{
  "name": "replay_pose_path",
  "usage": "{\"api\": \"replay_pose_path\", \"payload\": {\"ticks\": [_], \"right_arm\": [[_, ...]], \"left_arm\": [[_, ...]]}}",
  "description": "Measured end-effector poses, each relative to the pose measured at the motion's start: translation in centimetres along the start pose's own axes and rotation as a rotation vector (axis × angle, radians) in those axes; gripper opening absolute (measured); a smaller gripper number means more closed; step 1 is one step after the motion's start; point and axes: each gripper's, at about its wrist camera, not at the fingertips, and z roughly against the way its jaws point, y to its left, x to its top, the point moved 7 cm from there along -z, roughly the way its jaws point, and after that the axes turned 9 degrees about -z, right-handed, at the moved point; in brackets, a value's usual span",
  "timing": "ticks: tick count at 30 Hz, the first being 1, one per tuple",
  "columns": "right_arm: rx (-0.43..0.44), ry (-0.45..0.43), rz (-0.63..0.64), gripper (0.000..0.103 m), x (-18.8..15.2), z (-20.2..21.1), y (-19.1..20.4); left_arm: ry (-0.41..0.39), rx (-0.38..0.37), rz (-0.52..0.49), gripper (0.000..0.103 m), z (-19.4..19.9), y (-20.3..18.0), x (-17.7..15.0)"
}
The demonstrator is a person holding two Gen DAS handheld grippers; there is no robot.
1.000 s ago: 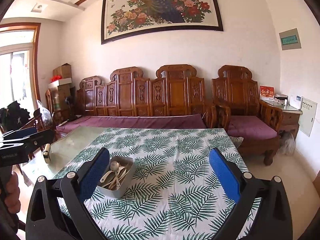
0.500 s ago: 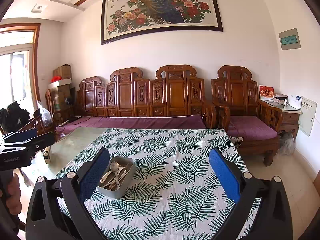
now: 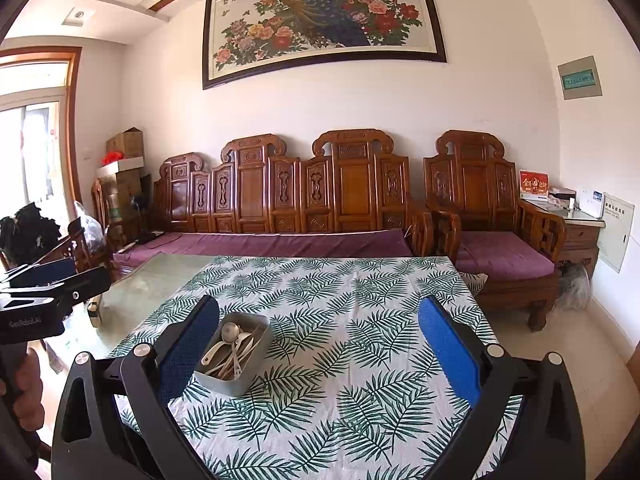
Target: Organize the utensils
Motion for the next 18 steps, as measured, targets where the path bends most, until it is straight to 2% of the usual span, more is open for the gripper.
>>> {"api": "replay_pose_path", "payload": {"ticks": [18], "right_arm": [[-0.001, 0.003, -0.003, 0.1, -0.33, -0.07, 0.35]], "left_arm": [[-0.002, 0.0, -0.007, 0.095, 0.09, -0.12, -0.16]]}}
